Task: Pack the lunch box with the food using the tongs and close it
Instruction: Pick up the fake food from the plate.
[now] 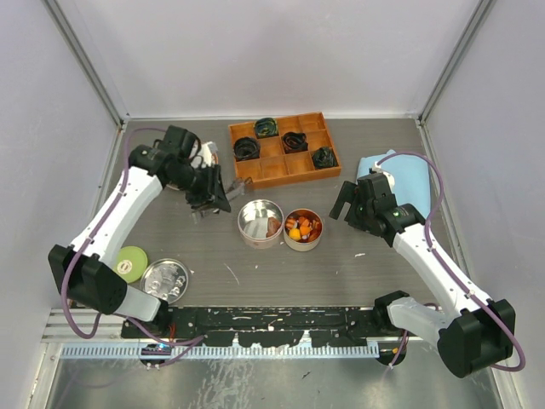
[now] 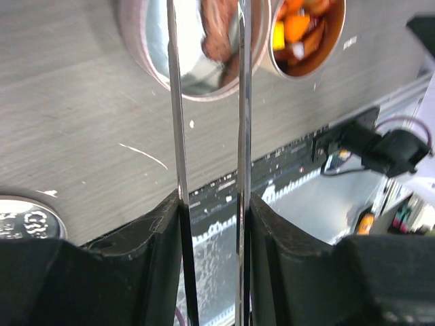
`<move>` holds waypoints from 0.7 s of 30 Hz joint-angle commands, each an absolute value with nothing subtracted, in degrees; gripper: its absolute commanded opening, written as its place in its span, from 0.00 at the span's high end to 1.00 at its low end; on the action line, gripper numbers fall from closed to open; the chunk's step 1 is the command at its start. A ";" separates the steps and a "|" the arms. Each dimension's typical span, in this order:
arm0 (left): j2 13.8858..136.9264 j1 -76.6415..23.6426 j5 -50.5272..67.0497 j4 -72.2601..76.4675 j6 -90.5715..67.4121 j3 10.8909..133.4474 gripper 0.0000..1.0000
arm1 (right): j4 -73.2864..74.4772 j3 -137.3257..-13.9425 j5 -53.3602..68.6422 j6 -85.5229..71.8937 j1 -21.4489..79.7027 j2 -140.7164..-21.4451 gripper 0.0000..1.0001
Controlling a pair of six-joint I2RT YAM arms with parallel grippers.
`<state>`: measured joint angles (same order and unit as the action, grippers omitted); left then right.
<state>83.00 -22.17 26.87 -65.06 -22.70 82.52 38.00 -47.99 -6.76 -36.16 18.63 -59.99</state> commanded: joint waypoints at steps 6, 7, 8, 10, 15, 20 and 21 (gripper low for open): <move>83.18 -7.50 23.43 -61.98 -24.16 87.97 0.62 | 36.52 -48.81 -8.00 -35.64 18.42 -59.15 0.00; 83.83 -5.63 23.12 -61.24 -24.74 88.18 0.62 | 36.56 -48.88 -8.00 -35.54 18.38 -59.23 0.00; 84.73 -3.83 22.94 -60.54 -25.54 88.41 0.62 | 36.56 -48.87 -8.00 -35.48 18.37 -59.26 0.00; 86.22 -0.42 22.87 -58.43 -26.71 88.74 0.62 | 36.63 -48.91 -8.04 -35.42 18.39 -59.33 0.00; 90.50 4.91 24.84 -52.64 -30.38 89.32 0.61 | 36.74 -49.03 -8.32 -35.34 18.37 -59.35 0.00; 95.50 7.75 25.01 -51.03 -31.75 91.88 0.62 | 37.08 -49.30 -8.56 -35.25 18.42 -59.34 0.00; 96.15 8.10 24.92 -50.34 -32.13 91.93 0.62 | 37.12 -49.31 -8.68 -35.24 18.42 -59.35 0.00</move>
<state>94.76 6.68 23.49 -55.42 -30.00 88.62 38.06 -47.99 -7.01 -36.12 18.63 -59.99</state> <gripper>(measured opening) 0.387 0.998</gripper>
